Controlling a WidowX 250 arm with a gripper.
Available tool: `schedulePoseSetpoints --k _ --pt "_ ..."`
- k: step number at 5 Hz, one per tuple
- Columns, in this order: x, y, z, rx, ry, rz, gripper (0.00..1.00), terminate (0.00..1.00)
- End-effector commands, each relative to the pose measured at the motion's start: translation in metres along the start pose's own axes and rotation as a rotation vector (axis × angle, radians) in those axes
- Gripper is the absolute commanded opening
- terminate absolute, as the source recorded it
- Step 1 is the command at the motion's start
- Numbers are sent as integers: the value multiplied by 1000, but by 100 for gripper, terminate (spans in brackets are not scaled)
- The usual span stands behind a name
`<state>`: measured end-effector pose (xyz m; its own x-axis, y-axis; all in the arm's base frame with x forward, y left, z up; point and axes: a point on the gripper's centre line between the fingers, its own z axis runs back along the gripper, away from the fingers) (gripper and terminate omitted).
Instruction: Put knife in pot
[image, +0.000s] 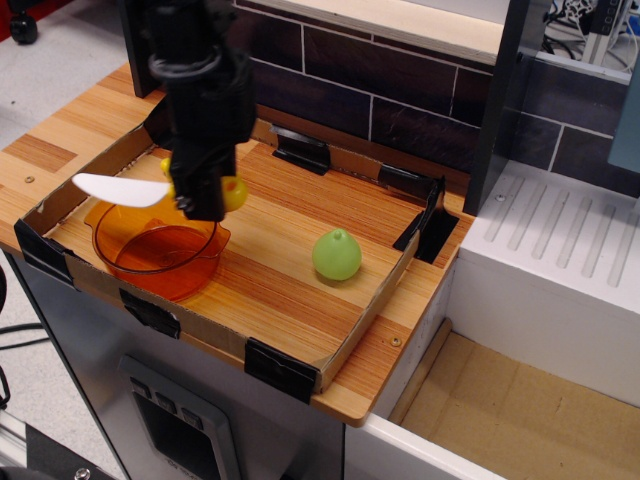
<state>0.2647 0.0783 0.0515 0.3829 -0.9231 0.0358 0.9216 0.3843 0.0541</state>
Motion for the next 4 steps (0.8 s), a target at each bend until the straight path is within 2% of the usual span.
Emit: schedulePoseSetpoints --k 1,2,3,4 --pt "-27 -13 12 56 14 -16 0 0" --pt "-32 -12 12 46 23 3 0 0" --pt "-37 -13 15 33 27 48 100 0" --pt "-41 -14 25 20 43 55 100 0"
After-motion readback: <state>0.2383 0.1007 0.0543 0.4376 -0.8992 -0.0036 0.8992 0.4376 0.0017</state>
